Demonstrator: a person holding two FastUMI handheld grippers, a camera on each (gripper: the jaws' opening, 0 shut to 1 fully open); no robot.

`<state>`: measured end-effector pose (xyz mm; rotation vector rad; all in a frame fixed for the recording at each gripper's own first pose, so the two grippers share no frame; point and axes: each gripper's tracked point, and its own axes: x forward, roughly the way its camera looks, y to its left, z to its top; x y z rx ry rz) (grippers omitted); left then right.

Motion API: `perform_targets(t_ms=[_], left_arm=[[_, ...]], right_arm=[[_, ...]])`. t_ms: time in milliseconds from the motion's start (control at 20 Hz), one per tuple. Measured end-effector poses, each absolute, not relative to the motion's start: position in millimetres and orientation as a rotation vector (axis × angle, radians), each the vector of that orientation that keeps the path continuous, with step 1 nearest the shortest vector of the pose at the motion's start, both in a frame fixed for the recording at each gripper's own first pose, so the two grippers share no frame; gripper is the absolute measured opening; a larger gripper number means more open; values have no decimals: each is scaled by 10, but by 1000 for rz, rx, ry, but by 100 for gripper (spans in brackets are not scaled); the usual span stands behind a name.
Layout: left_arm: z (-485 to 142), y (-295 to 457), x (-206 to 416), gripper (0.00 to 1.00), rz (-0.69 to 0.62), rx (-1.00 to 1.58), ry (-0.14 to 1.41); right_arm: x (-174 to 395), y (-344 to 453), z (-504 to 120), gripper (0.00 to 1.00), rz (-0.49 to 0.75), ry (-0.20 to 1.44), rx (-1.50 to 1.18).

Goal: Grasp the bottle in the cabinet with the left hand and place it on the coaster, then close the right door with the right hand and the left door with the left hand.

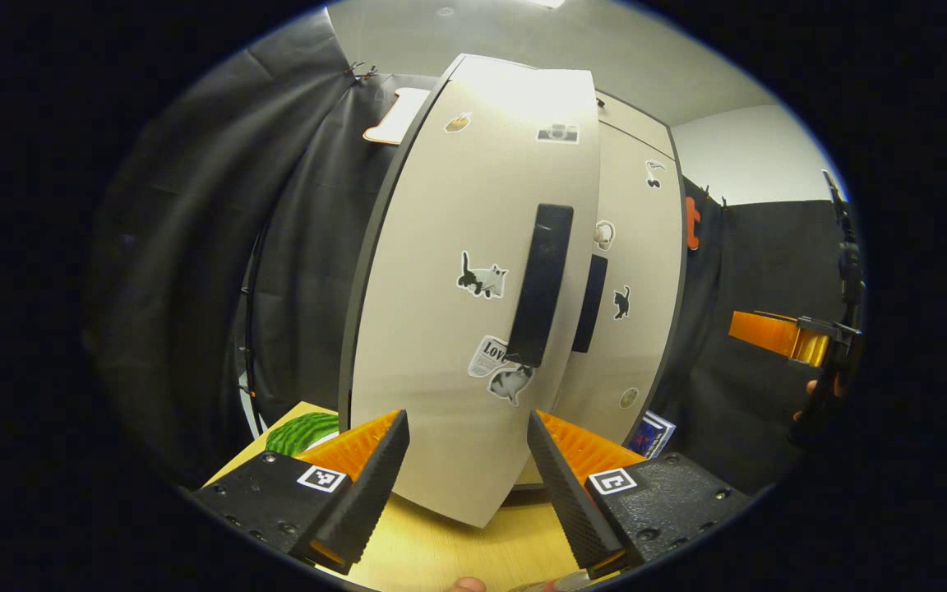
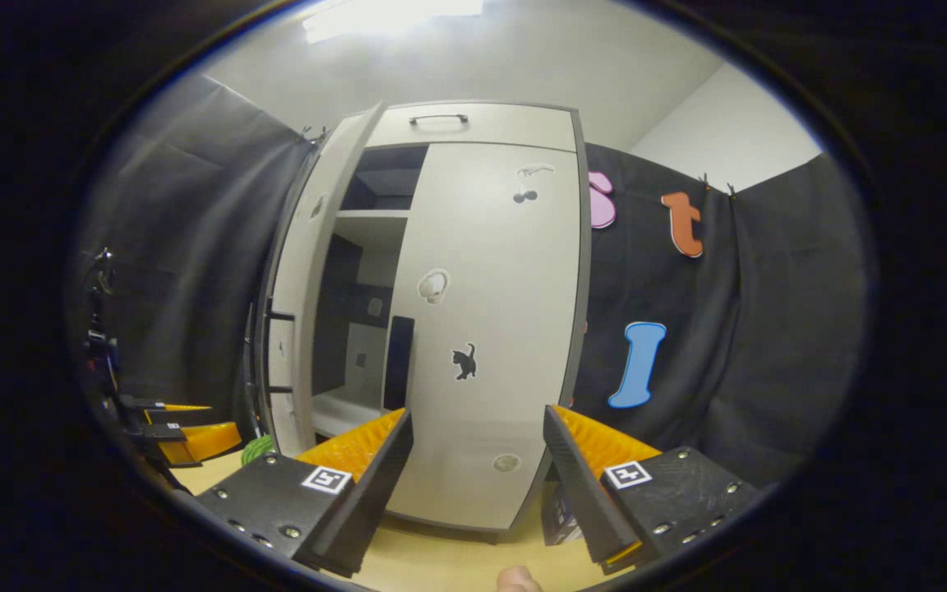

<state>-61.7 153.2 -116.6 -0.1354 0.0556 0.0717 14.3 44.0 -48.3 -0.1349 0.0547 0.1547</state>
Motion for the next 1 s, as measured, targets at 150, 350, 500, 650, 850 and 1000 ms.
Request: perform_targets(t_ms=[150,350,500,650,850,1000], left_arm=[[-1151,1539,-622,92,78,-136,53],[-1130,1532,-631,92,81,-119,50],[-1130,1517,-628,92,80,-119,51],[-1127,1518,-633,92,79,-118,52],[-1127,1526,-627,92,80,-124,53],[-1125,1531,-620,92,80,-126,52]], right_arm=[[141,427,-483,96,156,55,-139],[134,417,-484,96,158,57,-142],[120,419,-501,96,158,58,-145],[116,415,-519,96,155,62,-143],[106,407,-523,96,153,66,-149],[110,398,-513,96,152,63,-151]])
